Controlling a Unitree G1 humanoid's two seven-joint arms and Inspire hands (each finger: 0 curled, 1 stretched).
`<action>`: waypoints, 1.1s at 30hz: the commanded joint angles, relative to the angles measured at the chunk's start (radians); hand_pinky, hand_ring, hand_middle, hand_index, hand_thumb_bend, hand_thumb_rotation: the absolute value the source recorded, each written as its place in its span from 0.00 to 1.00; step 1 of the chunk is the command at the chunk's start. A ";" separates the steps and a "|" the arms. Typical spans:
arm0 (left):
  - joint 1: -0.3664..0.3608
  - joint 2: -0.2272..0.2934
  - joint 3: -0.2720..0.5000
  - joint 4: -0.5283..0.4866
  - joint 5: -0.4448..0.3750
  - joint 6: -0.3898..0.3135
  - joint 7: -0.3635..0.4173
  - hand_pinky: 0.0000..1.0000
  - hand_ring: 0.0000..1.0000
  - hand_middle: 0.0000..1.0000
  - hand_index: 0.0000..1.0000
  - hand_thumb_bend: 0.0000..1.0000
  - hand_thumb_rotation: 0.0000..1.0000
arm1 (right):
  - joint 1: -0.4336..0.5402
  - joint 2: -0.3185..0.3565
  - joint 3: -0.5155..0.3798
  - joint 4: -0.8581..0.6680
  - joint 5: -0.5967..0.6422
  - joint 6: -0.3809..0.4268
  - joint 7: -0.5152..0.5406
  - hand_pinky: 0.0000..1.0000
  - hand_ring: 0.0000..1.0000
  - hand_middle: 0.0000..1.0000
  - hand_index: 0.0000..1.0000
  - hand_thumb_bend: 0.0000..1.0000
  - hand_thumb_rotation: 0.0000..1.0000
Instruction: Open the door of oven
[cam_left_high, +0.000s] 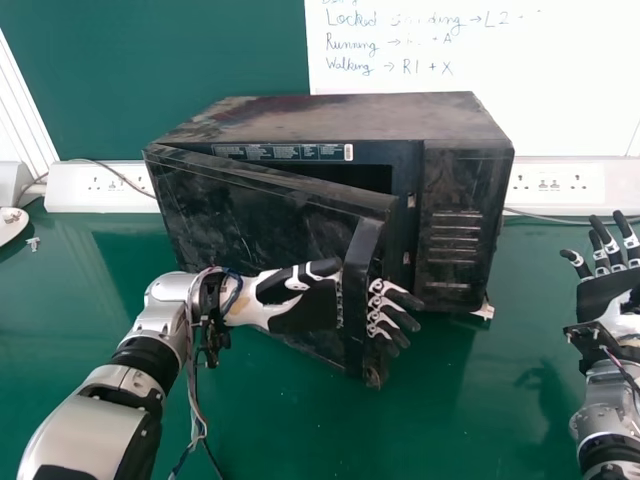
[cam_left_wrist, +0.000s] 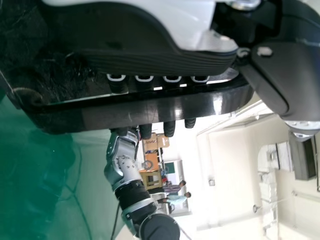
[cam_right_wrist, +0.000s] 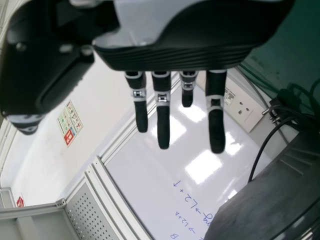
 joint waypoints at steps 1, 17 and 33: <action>-0.005 -0.004 -0.054 -0.042 -0.038 -0.010 -0.023 0.32 0.44 0.61 0.80 1.00 0.80 | 0.000 -0.001 -0.004 -0.008 0.001 0.005 0.008 0.68 0.81 0.92 0.91 1.00 0.92; 0.008 0.093 -0.254 -0.174 -0.289 0.025 -0.023 0.39 0.47 0.55 0.81 1.00 0.91 | 0.001 -0.003 -0.002 -0.007 -0.002 0.003 0.009 0.67 0.80 0.92 0.91 1.00 0.92; 0.059 0.213 -0.339 -0.270 -0.432 -0.056 -0.023 0.47 0.53 0.62 0.81 1.00 0.97 | -0.001 -0.006 -0.004 -0.007 -0.001 0.003 0.026 0.65 0.78 0.92 0.93 1.00 0.92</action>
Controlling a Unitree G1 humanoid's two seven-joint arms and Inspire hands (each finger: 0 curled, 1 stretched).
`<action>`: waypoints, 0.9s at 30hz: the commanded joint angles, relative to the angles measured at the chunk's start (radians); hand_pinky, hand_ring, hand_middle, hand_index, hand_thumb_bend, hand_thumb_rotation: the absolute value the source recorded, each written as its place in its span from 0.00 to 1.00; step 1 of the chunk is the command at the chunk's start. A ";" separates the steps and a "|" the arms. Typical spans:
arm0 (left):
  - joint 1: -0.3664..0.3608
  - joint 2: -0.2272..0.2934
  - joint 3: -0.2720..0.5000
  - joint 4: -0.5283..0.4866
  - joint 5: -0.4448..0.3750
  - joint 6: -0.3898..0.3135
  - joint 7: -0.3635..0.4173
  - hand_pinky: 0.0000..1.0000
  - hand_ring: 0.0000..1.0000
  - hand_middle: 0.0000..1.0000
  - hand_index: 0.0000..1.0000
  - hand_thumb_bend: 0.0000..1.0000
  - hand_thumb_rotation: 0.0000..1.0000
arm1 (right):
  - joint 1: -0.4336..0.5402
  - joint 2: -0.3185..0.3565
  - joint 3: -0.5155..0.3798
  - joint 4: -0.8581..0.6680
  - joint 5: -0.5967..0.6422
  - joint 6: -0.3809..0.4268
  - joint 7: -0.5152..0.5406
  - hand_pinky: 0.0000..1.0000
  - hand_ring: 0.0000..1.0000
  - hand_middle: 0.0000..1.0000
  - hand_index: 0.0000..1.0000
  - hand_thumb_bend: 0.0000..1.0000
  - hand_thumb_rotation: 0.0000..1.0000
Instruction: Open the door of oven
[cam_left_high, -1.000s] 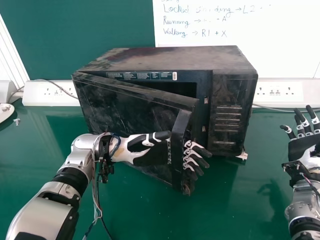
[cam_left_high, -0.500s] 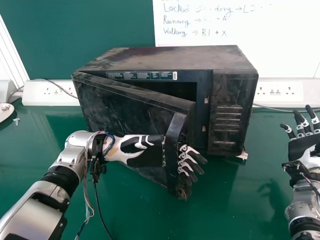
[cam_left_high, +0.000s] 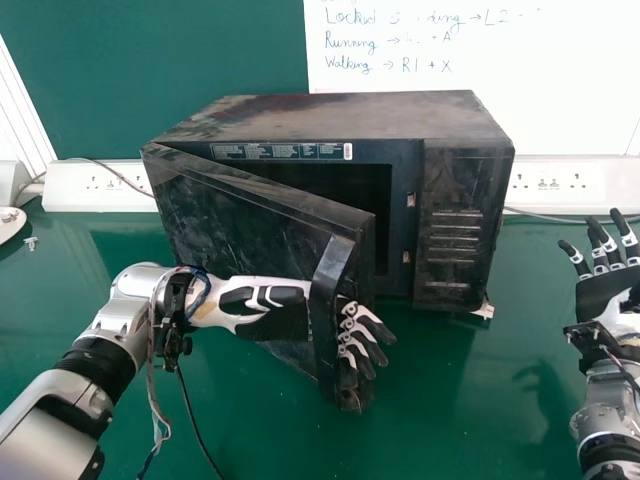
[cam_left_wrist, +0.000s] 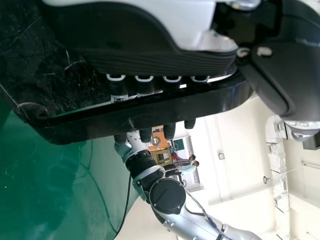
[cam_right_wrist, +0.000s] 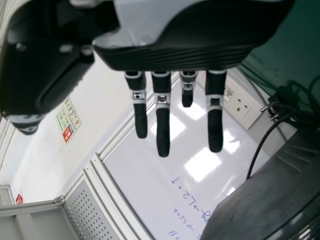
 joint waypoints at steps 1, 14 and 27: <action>-0.023 -0.002 -0.005 -0.039 -0.071 -0.047 -0.009 0.48 0.54 0.62 0.81 1.00 0.97 | -0.001 -0.006 -0.004 -0.004 0.000 0.000 0.008 0.65 0.78 0.92 0.92 1.00 0.91; 0.007 0.019 -0.035 -0.032 -0.163 -0.031 -0.009 0.50 0.60 0.70 0.83 0.98 0.97 | -0.005 -0.008 -0.007 0.000 0.000 0.001 0.012 0.65 0.79 0.91 0.92 1.00 0.91; 0.062 0.036 0.014 -0.084 -0.266 0.089 -0.009 0.54 0.63 0.72 0.85 0.93 0.97 | -0.010 -0.011 -0.013 0.003 0.003 0.005 0.017 0.65 0.79 0.91 0.93 1.00 0.90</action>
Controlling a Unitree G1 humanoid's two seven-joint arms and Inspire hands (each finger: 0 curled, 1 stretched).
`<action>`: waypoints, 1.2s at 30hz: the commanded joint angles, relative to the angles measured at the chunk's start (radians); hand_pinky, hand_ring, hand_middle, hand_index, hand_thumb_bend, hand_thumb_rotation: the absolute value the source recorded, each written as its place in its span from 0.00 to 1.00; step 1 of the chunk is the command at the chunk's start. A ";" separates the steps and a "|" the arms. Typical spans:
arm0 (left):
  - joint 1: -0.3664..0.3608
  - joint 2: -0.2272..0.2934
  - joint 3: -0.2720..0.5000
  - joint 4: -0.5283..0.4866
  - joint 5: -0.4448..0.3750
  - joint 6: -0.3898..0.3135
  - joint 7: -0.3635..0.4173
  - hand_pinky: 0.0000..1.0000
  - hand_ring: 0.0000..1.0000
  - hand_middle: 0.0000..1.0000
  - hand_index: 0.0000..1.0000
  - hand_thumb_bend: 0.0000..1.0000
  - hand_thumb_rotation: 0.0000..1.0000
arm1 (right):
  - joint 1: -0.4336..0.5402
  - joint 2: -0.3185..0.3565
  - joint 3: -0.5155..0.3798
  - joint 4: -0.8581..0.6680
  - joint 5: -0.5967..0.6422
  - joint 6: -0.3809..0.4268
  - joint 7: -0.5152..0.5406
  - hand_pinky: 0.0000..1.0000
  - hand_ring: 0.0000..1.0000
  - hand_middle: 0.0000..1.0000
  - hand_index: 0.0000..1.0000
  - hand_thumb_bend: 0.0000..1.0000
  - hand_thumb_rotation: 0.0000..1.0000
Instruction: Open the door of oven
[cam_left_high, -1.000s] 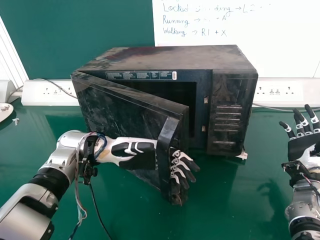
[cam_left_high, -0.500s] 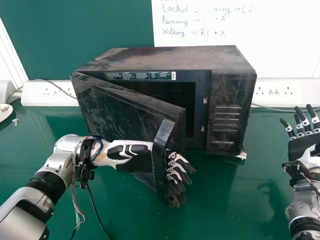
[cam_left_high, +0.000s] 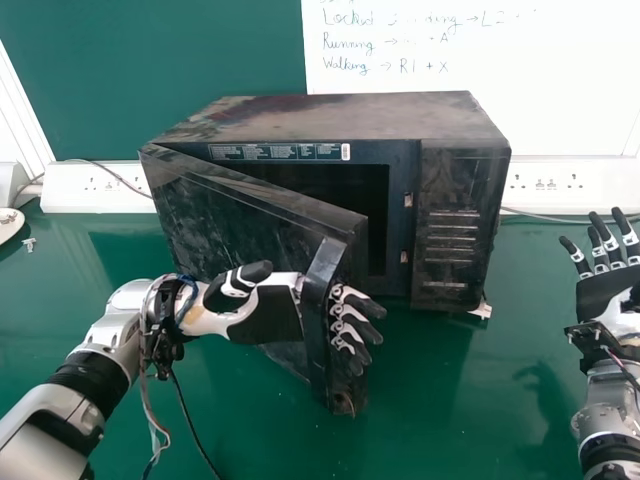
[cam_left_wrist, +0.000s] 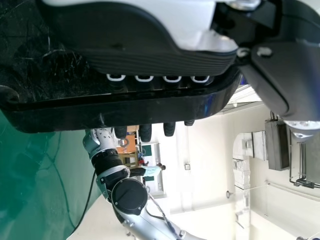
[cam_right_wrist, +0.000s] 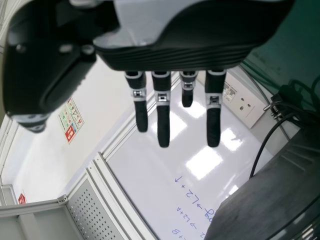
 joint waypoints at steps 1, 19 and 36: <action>0.005 0.014 0.038 -0.038 -0.077 -0.012 -0.007 0.55 0.64 0.73 0.86 0.94 0.93 | -0.009 -0.009 -0.004 0.003 0.001 0.002 0.002 0.65 0.79 0.91 0.93 1.00 0.91; 0.039 0.074 0.079 -0.081 -0.184 0.220 -0.007 0.55 0.66 0.77 0.84 0.77 0.73 | -0.009 -0.008 -0.001 -0.001 -0.005 -0.002 -0.010 0.63 0.78 0.92 0.93 1.00 0.91; -0.070 0.238 -0.289 -0.069 -0.071 0.033 -0.007 0.45 0.51 0.61 0.75 0.95 0.62 | -0.010 -0.012 -0.004 -0.002 -0.002 0.008 -0.009 0.63 0.77 0.92 0.93 1.00 0.91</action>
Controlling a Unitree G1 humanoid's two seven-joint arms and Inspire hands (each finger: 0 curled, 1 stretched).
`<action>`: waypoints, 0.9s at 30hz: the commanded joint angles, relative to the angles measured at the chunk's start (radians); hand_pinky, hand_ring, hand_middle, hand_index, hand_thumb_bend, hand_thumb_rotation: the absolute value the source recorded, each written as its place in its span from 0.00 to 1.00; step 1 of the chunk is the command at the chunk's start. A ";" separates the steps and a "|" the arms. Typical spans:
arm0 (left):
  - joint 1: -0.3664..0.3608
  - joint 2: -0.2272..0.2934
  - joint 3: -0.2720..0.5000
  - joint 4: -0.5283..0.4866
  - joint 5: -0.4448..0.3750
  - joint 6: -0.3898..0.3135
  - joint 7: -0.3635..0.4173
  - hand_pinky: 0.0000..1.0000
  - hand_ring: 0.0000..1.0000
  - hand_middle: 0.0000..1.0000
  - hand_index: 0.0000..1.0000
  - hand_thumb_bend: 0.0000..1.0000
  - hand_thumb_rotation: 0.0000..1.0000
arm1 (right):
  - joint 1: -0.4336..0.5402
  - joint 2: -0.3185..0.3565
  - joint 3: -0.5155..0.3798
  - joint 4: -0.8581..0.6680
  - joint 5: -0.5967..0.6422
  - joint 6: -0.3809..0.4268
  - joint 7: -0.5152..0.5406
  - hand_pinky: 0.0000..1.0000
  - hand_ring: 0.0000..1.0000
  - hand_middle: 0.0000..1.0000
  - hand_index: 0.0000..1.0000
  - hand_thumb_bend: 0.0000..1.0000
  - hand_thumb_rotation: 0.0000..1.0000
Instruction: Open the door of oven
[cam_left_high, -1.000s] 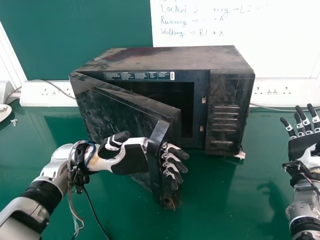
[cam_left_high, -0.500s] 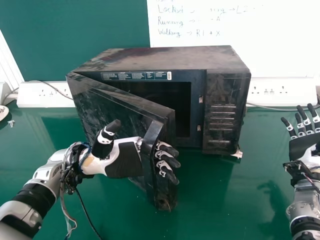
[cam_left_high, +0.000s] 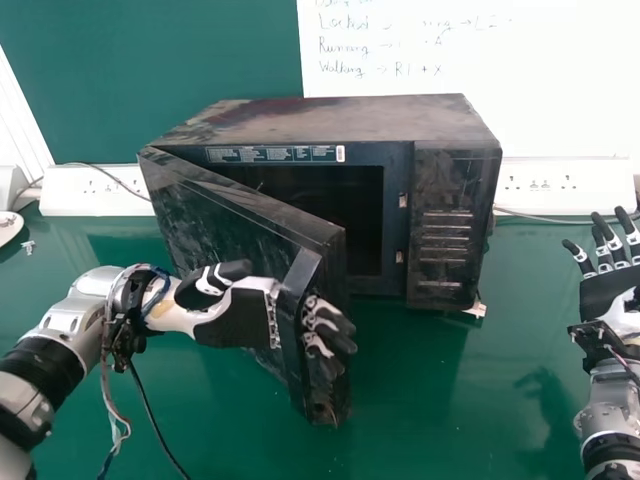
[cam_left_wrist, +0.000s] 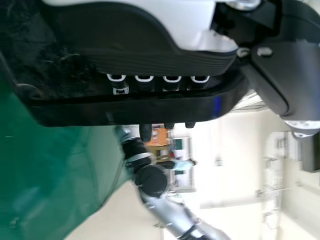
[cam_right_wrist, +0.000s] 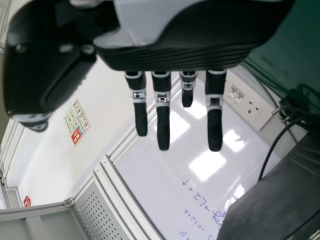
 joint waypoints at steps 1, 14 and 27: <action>0.000 0.029 -0.022 0.009 -0.003 -0.014 -0.006 0.46 0.52 0.60 0.75 0.95 0.65 | -0.008 -0.006 0.000 -0.002 -0.002 0.006 -0.004 0.63 0.77 0.92 0.93 1.00 0.92; 0.104 0.124 0.143 -0.025 -0.056 -0.048 -0.006 0.40 0.44 0.55 0.74 0.97 0.77 | -0.005 -0.015 -0.002 -0.007 0.000 0.009 -0.003 0.63 0.77 0.91 0.93 1.00 0.90; 0.105 0.150 0.183 0.054 0.006 -0.062 -0.006 0.39 0.44 0.54 0.73 0.98 0.79 | -0.003 -0.022 0.000 -0.018 -0.001 0.008 -0.001 0.64 0.79 0.91 0.94 1.00 0.90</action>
